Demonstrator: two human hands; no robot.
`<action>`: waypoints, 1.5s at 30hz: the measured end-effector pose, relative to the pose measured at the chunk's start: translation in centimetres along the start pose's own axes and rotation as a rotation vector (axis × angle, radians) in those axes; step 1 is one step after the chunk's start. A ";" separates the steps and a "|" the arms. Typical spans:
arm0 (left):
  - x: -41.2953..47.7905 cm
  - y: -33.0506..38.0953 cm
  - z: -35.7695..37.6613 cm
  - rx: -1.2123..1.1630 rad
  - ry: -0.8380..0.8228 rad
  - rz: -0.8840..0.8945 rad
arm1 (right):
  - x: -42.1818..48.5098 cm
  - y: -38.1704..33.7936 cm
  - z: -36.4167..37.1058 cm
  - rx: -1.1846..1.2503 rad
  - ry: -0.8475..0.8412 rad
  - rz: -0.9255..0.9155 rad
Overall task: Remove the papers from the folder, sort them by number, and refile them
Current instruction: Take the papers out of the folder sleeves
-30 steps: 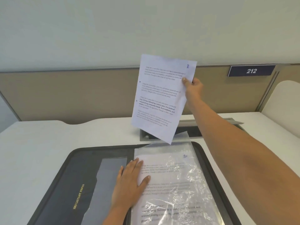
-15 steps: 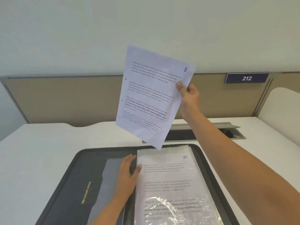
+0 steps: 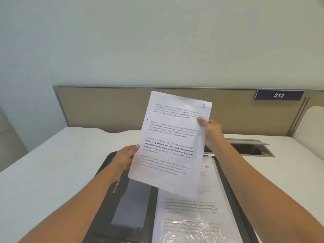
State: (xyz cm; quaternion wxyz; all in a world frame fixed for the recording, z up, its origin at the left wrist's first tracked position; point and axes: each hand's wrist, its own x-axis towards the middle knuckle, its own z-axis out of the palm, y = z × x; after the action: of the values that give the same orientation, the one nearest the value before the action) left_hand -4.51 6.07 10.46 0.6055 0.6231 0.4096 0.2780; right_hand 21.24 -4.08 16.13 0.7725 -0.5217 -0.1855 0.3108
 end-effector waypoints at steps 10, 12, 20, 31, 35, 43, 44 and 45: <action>-6.3 -2.0 -3.3 -0.027 0.225 0.036 | -4.1 3.8 1.0 -0.210 -0.116 0.236; -6.7 -2.3 -4.7 -0.068 0.265 0.045 | -5.1 5.4 1.7 -0.306 -0.159 0.312; -6.6 -4.5 -12.6 -0.056 0.338 -0.004 | -7.7 11.9 7.7 -0.417 -0.196 0.293; -2.3 -9.9 -33.4 0.062 0.356 -0.146 | -10.4 24.0 26.0 -0.517 -0.133 0.255; -0.2 -11.8 -39.8 0.113 0.374 -0.201 | -11.4 27.6 31.2 -0.582 -0.149 0.269; 4.6 -13.8 -47.0 0.139 0.394 -0.220 | -13.3 32.8 38.5 -1.202 -0.506 -0.259; 5.2 -13.8 -47.5 0.123 0.396 -0.218 | -13.7 33.4 39.1 -1.235 -0.578 -0.310; 5.9 -13.9 -47.9 0.115 0.407 -0.218 | -14.0 34.0 39.6 -1.267 -0.637 -0.340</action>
State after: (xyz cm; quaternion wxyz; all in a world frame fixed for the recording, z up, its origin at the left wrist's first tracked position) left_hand -44.29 35.33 1.34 0.5006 0.5397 0.6031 0.3071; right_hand -23.06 22.80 0.67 0.2685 -0.7171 -0.6239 0.1562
